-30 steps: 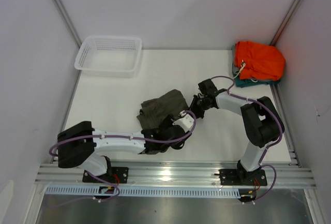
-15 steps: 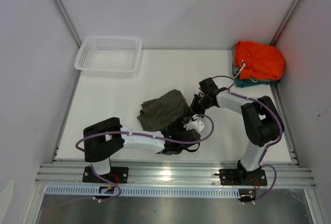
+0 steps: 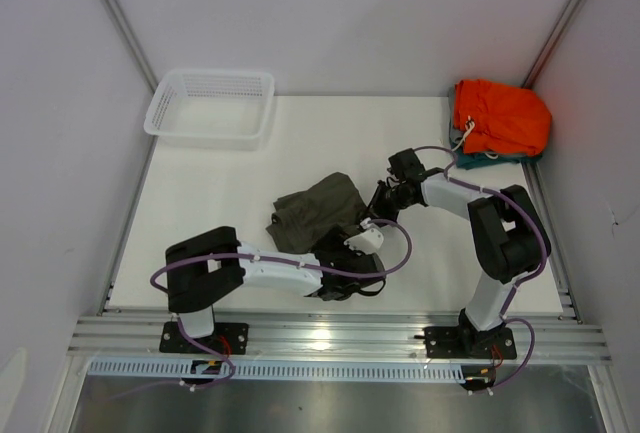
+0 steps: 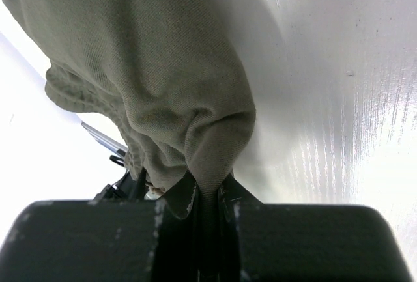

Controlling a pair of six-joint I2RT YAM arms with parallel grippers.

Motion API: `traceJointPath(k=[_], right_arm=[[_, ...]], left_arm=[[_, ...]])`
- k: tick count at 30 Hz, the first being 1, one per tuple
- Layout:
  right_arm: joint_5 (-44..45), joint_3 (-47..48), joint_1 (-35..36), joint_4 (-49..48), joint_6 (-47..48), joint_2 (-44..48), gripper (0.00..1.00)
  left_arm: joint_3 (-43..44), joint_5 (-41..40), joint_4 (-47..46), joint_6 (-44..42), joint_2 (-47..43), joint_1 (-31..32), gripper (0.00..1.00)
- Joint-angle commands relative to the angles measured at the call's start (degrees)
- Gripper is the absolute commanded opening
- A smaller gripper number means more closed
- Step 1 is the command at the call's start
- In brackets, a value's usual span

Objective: Fold and stack the shorts

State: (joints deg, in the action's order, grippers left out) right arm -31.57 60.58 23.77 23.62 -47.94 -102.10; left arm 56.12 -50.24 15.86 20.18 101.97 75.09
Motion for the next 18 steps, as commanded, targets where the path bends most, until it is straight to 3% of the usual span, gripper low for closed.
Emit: traceJointPath(k=[1,6,10,11,14,18], right_arm=[[-2.4,0.7,-0.5,-0.2,0.2,1.1,0.0],[-3.3,0.2,-0.9,-0.5,0.4,1.0,0.0],[-3.1,0.5,-1.2,-0.4,0.7,1.5,0.0],[-3.1,0.6,-1.4,-0.3,0.9,1.4,0.01],[-3.0,0.5,-1.6,-0.2,1.7,1.6,0.08],[-2.7,-0.5,-2.0,-1.7,1.7,1.8,0.13]], left_arm=[[1.8,-6.3,5.0,3.9,-1.2,0.2,0.8],[0.0,-5.9,4.7,4.1,-2.7,0.2,0.78],[0.9,-5.1,5.5,4.1,-1.3,0.2,0.54],[0.7,-4.9,5.4,4.1,-1.3,0.2,0.43],[0.0,-4.2,5.0,4.7,-2.0,0.2,0.28],[-1.5,-1.2,2.5,4.2,-4.6,0.1,0.19]])
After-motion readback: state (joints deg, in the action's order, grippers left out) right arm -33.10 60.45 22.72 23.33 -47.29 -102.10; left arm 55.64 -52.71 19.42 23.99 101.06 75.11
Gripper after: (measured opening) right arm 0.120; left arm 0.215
